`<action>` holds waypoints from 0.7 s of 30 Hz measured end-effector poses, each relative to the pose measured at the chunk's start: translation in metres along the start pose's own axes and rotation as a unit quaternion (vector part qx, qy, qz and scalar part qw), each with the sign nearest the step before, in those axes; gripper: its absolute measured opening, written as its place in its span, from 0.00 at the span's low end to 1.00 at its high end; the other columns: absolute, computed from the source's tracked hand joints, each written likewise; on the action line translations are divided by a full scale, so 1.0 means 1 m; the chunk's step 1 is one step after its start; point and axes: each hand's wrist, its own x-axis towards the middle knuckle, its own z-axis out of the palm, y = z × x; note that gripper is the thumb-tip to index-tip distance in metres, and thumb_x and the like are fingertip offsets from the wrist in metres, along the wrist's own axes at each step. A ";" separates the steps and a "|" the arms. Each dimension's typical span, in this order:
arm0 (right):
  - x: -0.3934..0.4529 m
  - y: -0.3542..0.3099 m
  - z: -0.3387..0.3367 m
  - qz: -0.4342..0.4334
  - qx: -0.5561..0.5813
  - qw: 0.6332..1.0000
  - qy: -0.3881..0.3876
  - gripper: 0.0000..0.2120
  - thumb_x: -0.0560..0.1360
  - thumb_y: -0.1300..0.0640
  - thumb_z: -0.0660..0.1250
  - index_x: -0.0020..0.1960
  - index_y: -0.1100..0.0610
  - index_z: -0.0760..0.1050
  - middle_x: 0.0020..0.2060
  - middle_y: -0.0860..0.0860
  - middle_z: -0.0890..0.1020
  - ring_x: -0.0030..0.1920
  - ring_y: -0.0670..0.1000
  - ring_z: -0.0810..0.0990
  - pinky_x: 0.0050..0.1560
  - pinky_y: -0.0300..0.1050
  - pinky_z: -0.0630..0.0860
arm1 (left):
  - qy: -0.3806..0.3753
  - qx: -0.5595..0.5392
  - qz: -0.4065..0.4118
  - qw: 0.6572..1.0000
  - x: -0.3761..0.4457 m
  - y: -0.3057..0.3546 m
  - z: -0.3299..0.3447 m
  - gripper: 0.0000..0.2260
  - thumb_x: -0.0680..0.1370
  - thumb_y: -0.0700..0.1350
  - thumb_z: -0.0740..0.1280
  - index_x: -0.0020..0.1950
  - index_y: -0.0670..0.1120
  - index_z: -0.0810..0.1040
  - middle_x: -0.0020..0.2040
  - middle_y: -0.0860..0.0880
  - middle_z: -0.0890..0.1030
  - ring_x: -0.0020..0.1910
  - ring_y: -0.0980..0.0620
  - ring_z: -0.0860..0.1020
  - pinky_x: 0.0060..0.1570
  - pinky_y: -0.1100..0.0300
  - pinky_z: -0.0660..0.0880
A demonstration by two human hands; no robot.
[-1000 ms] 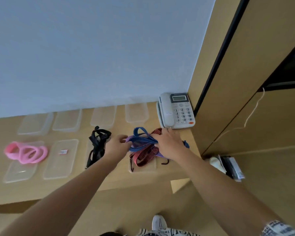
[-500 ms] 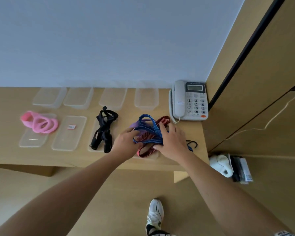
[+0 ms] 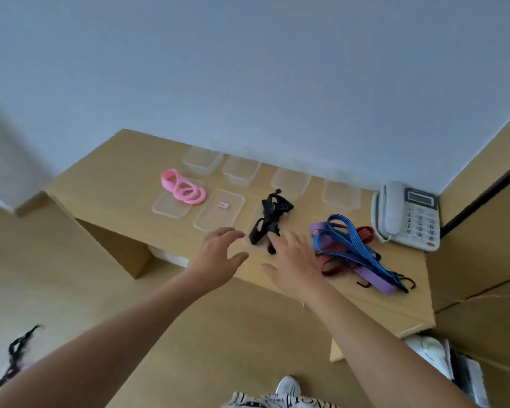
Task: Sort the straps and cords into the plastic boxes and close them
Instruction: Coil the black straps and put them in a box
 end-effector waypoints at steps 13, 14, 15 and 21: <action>-0.010 -0.344 0.096 -0.249 -0.008 0.954 -0.166 0.37 0.76 0.36 0.66 0.79 0.49 0.58 0.76 0.53 0.63 0.76 0.56 0.59 0.74 0.51 0.62 | 0.170 -0.032 -0.330 0.928 -0.275 -0.282 -0.127 0.21 0.77 0.52 0.72 0.70 0.50 0.77 0.69 0.49 0.77 0.68 0.47 0.74 0.65 0.56 0.66; -0.012 -0.367 0.103 -0.268 -0.009 0.946 -0.183 0.37 0.77 0.37 0.66 0.79 0.49 0.58 0.76 0.53 0.62 0.76 0.56 0.58 0.74 0.51 0.61 | 0.178 -0.027 -0.359 0.916 -0.295 -0.296 -0.132 0.21 0.78 0.53 0.71 0.70 0.51 0.76 0.70 0.50 0.77 0.68 0.47 0.73 0.63 0.57 0.65; -0.014 -0.388 0.110 -0.285 -0.009 0.937 -0.201 0.37 0.77 0.38 0.66 0.80 0.49 0.57 0.77 0.53 0.61 0.77 0.55 0.57 0.75 0.51 0.60 | 0.184 -0.023 -0.389 0.902 -0.314 -0.308 -0.137 0.21 0.78 0.54 0.71 0.70 0.52 0.76 0.70 0.52 0.76 0.68 0.48 0.73 0.60 0.57 0.64; -0.008 -0.499 0.156 -0.359 -0.013 0.885 -0.296 0.36 0.77 0.41 0.68 0.80 0.51 0.59 0.76 0.53 0.60 0.77 0.54 0.56 0.75 0.50 0.60 | 0.229 -0.084 -0.509 0.825 -0.407 -0.377 -0.150 0.21 0.78 0.51 0.71 0.71 0.50 0.76 0.71 0.49 0.76 0.69 0.47 0.73 0.60 0.59 0.67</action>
